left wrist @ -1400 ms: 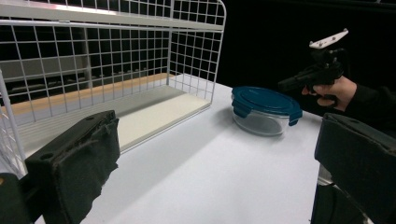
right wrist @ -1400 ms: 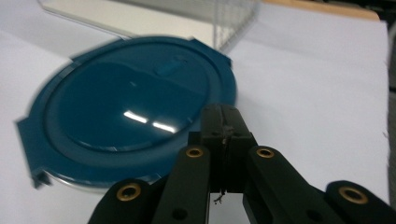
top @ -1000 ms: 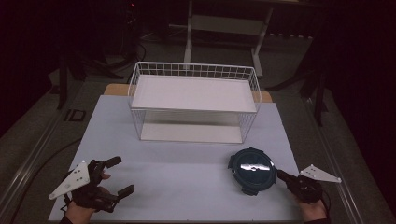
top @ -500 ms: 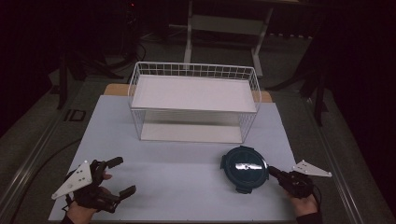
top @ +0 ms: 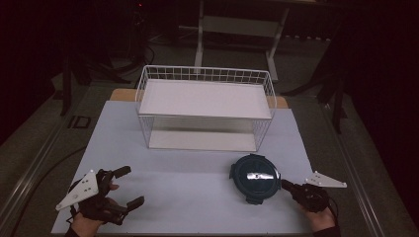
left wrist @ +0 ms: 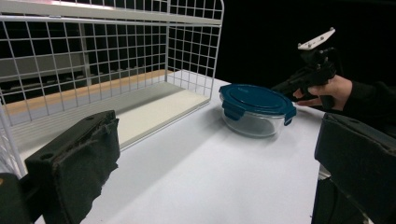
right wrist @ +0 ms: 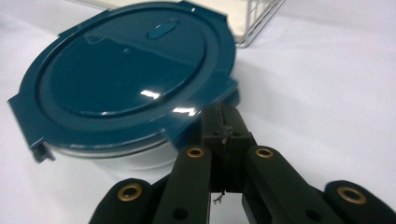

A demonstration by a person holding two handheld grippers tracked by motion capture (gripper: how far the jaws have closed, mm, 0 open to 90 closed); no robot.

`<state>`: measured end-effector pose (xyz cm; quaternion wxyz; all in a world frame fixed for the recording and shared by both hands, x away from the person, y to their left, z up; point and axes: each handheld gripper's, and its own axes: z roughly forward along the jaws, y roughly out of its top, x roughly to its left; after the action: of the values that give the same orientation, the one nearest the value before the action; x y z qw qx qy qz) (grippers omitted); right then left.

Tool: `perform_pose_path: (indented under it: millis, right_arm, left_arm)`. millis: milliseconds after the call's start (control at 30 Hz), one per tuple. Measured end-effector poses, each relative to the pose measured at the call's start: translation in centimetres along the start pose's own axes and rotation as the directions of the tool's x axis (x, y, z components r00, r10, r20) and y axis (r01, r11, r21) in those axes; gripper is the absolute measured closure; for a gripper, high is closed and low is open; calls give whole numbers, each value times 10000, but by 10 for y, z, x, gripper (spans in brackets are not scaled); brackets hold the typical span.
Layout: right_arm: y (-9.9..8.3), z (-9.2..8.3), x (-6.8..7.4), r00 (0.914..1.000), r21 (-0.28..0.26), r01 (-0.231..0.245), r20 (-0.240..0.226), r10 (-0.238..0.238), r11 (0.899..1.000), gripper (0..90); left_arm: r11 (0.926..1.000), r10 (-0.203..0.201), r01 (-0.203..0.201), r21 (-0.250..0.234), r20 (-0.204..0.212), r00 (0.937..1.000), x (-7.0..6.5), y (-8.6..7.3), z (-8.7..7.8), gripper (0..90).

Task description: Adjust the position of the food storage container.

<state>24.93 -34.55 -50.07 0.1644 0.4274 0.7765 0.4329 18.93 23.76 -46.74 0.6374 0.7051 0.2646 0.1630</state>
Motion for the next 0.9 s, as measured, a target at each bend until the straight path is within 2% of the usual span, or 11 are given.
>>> perform_pose_path:
  millis: [167,267,600,900]
  right_arm:
    - [0,2,0,9995,-115,-305,-31,304,9995,900]
    - [4,6,2,9995,-47,-282,-110,281,9996,900]
    - [18,28,15,9979,121,27,-641,-19,9999,900]
    - [30,47,30,9926,180,384,-1157,-361,9991,900]
  left_arm:
    - [10000,-4,4,14,31,10000,0,0,1,4]
    - [10000,18,-18,16,35,10000,0,0,1,4]
    - [10000,32,-32,3,36,10000,0,0,0,4]
    - [10000,54,-55,52,55,10000,0,0,0,4]
